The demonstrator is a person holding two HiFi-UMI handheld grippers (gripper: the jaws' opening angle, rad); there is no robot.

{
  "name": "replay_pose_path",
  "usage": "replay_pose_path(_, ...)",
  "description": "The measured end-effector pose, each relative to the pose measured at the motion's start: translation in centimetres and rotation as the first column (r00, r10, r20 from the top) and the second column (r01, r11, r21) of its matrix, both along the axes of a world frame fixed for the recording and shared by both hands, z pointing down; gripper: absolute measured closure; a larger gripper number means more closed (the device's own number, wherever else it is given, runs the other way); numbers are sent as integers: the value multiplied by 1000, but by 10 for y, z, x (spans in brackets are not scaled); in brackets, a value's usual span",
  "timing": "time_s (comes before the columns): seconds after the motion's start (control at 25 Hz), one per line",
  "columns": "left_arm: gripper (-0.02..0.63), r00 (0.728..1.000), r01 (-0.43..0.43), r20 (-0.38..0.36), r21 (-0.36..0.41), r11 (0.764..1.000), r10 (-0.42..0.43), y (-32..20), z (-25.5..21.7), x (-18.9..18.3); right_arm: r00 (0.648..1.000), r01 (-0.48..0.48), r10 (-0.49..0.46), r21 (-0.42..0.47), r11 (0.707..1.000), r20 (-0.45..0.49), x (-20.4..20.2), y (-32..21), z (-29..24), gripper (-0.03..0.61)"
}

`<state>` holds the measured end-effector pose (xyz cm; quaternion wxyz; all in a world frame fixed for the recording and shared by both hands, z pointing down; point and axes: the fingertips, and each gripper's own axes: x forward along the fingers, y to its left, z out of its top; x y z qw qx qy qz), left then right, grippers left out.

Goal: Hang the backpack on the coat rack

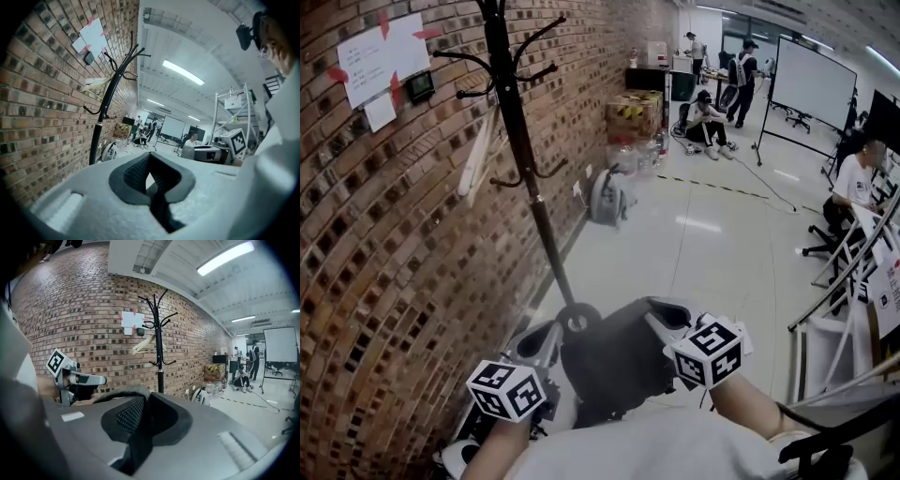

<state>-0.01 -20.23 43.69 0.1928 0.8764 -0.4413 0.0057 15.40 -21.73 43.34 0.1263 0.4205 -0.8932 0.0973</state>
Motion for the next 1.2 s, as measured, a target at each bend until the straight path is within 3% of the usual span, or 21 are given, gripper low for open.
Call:
replay_pose_path(0.48,612,999,-28,-37,-56,998,26,-161,11,-72,999,-26,25,-36,999,-22,-75,-127,4,538)
replay_pose_path(1.2,612,999,-8,-35,-48,999,6,-259,14,-154,999,-37,38,-63,997,21,-160,-273,-12,538)
